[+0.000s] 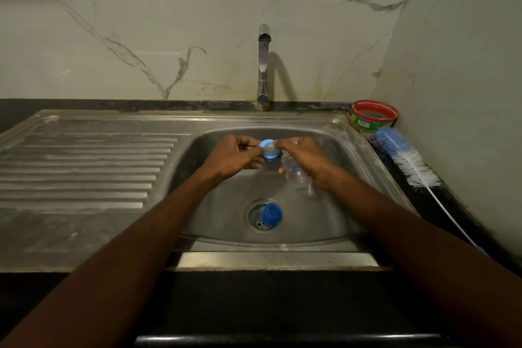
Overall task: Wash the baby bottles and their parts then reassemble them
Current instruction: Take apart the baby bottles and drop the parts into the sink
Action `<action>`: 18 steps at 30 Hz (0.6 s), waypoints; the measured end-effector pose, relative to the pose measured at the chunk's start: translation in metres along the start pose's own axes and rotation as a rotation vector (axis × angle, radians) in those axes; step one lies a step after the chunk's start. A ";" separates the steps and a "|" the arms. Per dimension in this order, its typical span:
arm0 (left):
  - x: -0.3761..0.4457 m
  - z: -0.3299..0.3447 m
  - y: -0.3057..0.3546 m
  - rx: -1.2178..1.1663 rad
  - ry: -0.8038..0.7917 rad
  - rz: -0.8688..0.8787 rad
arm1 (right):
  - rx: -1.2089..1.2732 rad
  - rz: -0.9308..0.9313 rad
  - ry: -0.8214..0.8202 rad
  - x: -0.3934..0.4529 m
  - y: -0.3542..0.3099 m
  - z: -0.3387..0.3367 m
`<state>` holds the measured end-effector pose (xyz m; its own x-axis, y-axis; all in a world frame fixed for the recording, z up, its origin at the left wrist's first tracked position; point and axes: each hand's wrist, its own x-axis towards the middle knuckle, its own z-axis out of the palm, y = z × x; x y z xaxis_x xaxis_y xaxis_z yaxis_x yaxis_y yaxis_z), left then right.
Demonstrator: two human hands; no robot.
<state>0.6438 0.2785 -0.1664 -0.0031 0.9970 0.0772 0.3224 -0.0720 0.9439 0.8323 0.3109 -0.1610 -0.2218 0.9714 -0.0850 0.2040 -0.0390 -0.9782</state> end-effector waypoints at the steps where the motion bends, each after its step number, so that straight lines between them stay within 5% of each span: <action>1: 0.000 0.000 -0.001 0.016 0.002 0.002 | -0.001 -0.005 -0.003 -0.001 -0.001 0.001; 18: 0.001 -0.003 -0.001 0.008 -0.049 0.052 | -0.160 -0.117 0.113 -0.004 0.002 0.010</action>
<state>0.6407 0.2799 -0.1667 0.0599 0.9921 0.1103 0.3289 -0.1239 0.9362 0.8239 0.3048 -0.1642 -0.1462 0.9876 0.0580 0.3334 0.1044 -0.9370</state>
